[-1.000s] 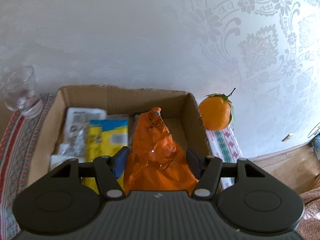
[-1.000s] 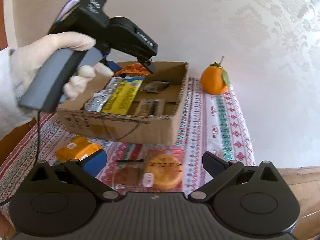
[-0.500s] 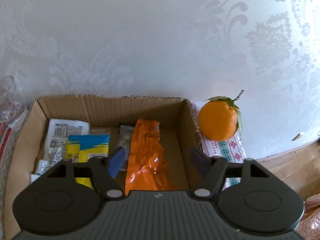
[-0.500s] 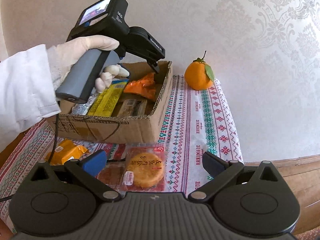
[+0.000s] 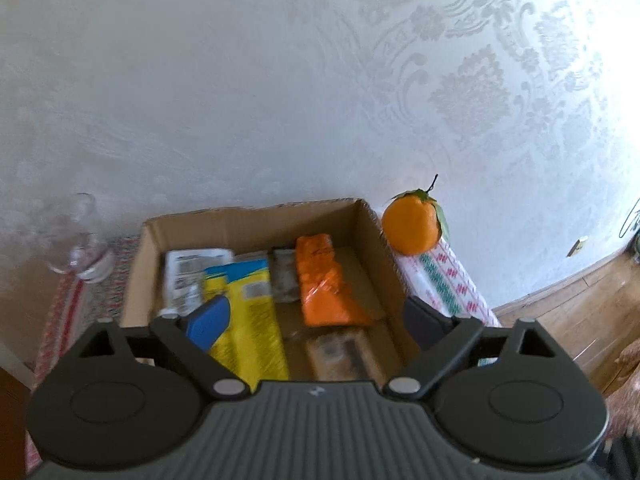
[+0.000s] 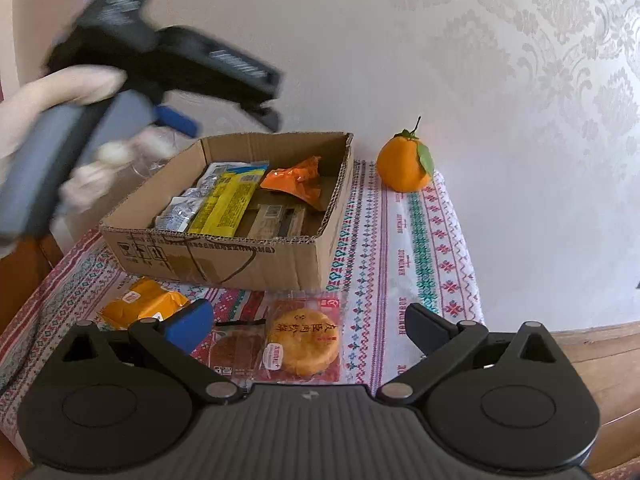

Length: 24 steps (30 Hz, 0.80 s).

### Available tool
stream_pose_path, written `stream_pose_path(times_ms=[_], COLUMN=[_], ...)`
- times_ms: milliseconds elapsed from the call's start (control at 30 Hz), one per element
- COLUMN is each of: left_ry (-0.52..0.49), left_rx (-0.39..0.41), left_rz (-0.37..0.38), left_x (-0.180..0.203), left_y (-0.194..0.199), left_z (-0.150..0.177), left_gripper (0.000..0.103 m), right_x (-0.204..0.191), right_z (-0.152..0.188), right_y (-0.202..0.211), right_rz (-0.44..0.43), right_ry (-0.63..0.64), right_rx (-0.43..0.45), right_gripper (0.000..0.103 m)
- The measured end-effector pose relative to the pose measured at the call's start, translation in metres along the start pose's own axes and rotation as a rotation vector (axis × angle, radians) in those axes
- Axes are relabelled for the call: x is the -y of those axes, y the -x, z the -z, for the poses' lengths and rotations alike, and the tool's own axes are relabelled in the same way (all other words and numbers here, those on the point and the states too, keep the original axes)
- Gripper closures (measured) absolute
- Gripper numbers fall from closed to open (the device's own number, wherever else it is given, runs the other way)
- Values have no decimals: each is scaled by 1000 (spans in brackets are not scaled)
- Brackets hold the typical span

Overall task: Organize snacks
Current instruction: 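Grasp the orange square packet with the left gripper while the right lowers onto the cake packet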

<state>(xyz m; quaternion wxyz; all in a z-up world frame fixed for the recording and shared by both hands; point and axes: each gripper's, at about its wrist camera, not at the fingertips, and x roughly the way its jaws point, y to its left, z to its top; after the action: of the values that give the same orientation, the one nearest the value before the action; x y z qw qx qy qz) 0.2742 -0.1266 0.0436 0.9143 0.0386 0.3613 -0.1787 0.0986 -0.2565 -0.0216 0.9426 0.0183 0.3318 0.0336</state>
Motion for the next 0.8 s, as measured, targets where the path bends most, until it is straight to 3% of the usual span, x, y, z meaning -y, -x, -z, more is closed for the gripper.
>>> stream_pose_path(times_ms=[333, 567, 800], left_ry=[41, 86, 97], left_rx=[42, -37, -72], left_rz=[-38, -47, 9], left_x=[-38, -55, -58], left_y=[55, 40, 24], left_z=[85, 138, 151], left_gripper=[10, 10, 10], right_x=[-8, -13, -19], right_z=[11, 30, 38], right_y=[6, -3, -13], right_rz=[28, 56, 87], right_ry=[40, 64, 79], right_rx=[-13, -93, -149], right_gripper=[0, 0, 0])
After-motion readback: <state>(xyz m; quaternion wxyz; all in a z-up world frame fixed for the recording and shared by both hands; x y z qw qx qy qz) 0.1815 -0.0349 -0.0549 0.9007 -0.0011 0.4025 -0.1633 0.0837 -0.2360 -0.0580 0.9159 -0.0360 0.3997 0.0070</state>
